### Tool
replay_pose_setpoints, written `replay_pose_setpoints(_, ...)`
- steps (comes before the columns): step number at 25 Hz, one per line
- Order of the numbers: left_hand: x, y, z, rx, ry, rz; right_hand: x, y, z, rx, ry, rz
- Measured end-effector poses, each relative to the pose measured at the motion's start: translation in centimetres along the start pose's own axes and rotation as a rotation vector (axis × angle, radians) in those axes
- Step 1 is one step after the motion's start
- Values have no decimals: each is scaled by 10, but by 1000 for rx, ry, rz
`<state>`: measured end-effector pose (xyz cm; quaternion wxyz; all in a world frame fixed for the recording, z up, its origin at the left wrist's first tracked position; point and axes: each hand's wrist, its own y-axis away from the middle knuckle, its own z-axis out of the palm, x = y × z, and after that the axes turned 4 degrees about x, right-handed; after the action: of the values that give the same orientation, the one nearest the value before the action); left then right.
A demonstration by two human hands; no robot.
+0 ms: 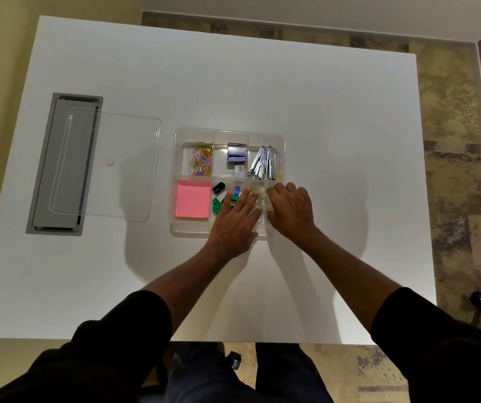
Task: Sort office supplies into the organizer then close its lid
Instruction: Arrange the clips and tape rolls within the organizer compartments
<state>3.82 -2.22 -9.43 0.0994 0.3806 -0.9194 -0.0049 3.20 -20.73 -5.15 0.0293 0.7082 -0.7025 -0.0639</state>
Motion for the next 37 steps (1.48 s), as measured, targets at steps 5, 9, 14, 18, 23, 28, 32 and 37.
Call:
replay_pose_setpoints(5,-1,3,-5,8,59,-19,-5,-3,-10,-46,18,30)
replay_pose_setpoints(9,-10,13,-9,18,67,-25,-9,-2,-16,-85,34,46)
replay_pose_setpoints(14,-16,19,-12,45,144,-24,-15,-3,-18,-104,-3,38)
replay_pose_setpoints(18,-13,21,-21,102,222,-114,-24,-4,-17,-150,-125,5)
replay_pose_setpoints(23,-10,21,-28,116,221,-162,-27,-4,-18,-213,-319,42)
replay_pose_setpoints(28,-10,24,-33,89,234,-170,-25,-3,-14,-215,-410,111)
replay_pose_setpoints(32,-12,26,-32,79,236,-175,-24,-2,-14,-211,-444,132)
replay_pose_setpoints(37,-11,28,-34,76,243,-173,-22,-5,-18,-196,-521,216)
